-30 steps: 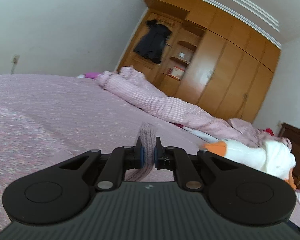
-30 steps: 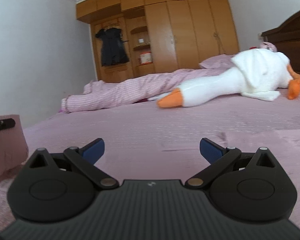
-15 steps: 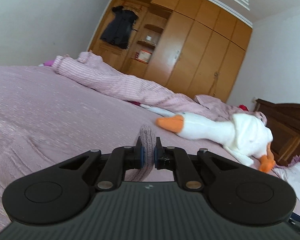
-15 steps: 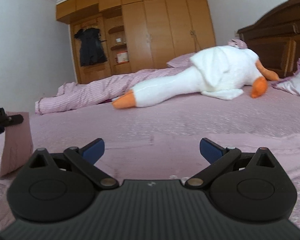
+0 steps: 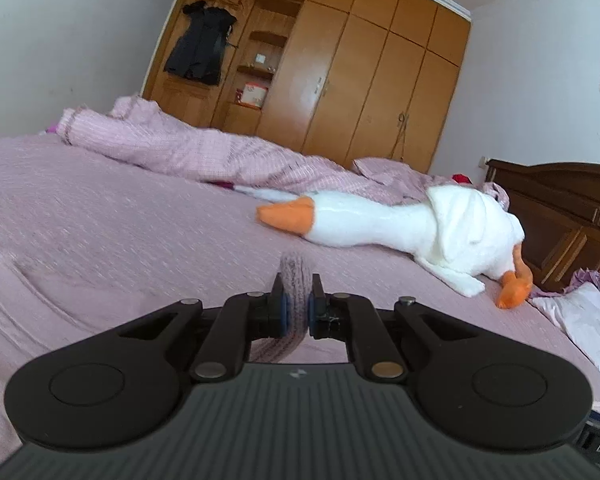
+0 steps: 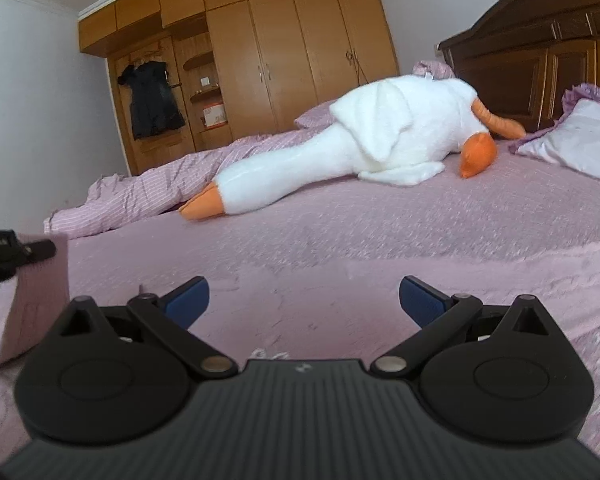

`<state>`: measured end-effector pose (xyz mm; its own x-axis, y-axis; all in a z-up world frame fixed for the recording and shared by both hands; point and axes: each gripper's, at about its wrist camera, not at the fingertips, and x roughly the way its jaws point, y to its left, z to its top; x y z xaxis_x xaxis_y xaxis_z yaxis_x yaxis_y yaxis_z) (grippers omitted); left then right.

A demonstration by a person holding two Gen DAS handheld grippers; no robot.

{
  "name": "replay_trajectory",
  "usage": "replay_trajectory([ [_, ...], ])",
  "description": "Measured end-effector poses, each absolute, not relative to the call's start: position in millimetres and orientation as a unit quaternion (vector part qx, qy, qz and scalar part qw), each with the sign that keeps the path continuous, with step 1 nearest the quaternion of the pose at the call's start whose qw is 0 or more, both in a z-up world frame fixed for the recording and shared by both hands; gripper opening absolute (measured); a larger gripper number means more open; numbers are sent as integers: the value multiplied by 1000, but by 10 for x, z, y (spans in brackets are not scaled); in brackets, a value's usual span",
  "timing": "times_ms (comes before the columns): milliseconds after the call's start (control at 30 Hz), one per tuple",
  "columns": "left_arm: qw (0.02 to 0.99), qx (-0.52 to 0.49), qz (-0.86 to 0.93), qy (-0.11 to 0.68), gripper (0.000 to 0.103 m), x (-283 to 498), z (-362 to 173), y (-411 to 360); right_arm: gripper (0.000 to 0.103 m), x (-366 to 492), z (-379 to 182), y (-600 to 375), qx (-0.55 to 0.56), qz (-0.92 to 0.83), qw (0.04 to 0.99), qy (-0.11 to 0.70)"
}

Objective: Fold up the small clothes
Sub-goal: 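Carry the sleeve with the left gripper across the cardigan body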

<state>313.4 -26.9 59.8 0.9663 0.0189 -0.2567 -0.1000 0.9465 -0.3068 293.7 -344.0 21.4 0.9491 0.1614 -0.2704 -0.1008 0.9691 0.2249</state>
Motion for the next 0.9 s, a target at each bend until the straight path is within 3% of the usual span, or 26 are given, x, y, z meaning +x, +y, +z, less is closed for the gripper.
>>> replay_trajectory([
  [433, 981, -128, -26, 147, 10, 3258, 362, -1319, 103, 2921, 270, -3976, 120, -9, 987, 106],
  [900, 982, -95, -66, 152, 10, 3151, 199, -1817, 103, 2855, 238, -4293, 119, -14, 983, 139],
])
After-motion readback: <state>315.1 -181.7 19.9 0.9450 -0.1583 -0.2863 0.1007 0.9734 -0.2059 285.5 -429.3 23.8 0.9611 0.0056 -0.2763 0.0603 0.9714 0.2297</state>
